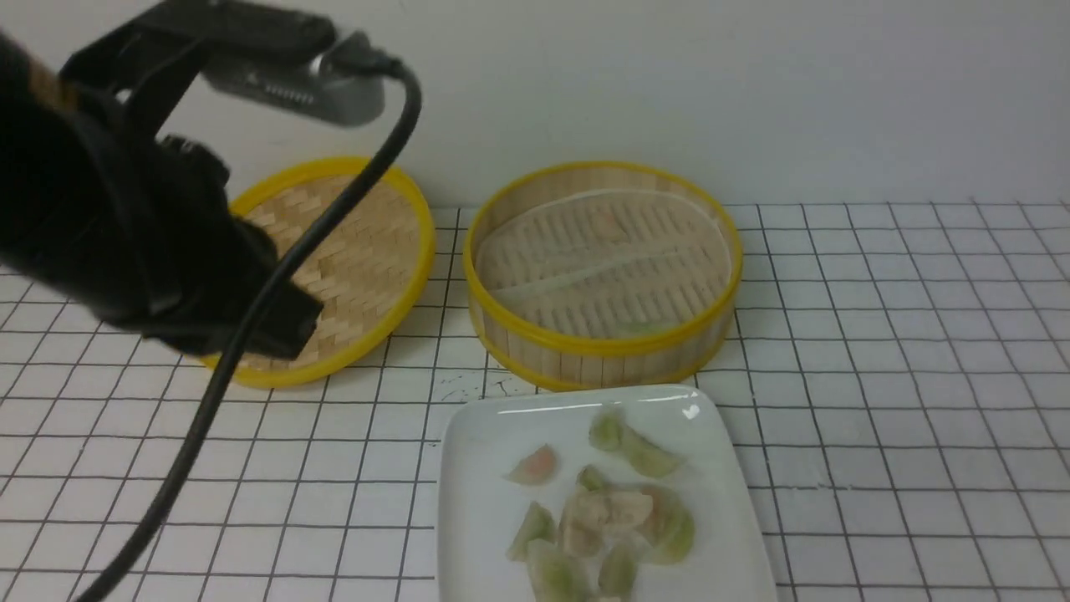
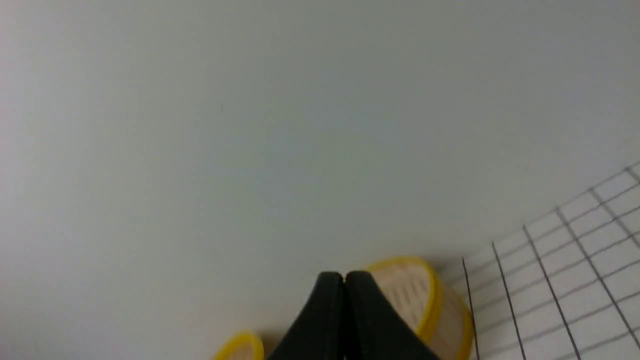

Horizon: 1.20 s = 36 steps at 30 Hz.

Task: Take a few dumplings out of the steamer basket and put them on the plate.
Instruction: Use the right arm to grab a dumpling from inside the steamer

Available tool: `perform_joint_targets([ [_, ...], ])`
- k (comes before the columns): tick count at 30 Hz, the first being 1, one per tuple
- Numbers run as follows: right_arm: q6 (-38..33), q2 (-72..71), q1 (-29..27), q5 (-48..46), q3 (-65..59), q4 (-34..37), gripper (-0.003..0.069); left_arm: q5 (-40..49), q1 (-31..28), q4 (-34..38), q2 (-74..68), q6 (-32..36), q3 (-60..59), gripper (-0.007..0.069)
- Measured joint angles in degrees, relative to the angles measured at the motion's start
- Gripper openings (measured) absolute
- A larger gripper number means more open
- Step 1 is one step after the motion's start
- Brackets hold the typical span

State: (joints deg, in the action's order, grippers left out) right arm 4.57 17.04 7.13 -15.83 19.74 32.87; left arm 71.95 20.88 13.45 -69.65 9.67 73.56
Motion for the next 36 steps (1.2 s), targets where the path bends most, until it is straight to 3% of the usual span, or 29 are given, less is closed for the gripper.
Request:
perform_joint_targets([
  [4, -5.61, 21.82, 0.85, -16.73, 18.59, -6.31, -0.0015, 0.0, 0.0, -0.07, 2.81, -0.04, -3.56, -0.0006],
  [11, -14.46, 57.59, 1.03, -42.46, 50.92, -8.65, -0.0015, -0.06, 0.0, -0.65, 8.72, -0.5, -5.06, -0.0006],
  [16, -15.45, 80.17, 4.02, -53.86, 75.72, -11.43, -0.0015, -0.06, 0.0, -3.01, 15.74, -3.94, -5.06, -0.0006],
  [23, -12.9, 103.72, 9.75, -55.54, 105.55, -17.28, -0.0014, 0.21, 0.0, -11.45, 28.73, -12.71, -5.06, -0.0006],
  [31, -12.06, 127.76, 10.81, -56.01, 135.5, -17.29, -0.001, 1.46, 0.0, -18.03, 42.01, -20.38, -4.95, -0.0006],
  [36, -12.08, 135.99, 10.84, -56.18, 144.45, -16.36, 0.0003, 1.53, 0.0, -18.44, 43.55, -21.58, -4.95, -0.0006],
])
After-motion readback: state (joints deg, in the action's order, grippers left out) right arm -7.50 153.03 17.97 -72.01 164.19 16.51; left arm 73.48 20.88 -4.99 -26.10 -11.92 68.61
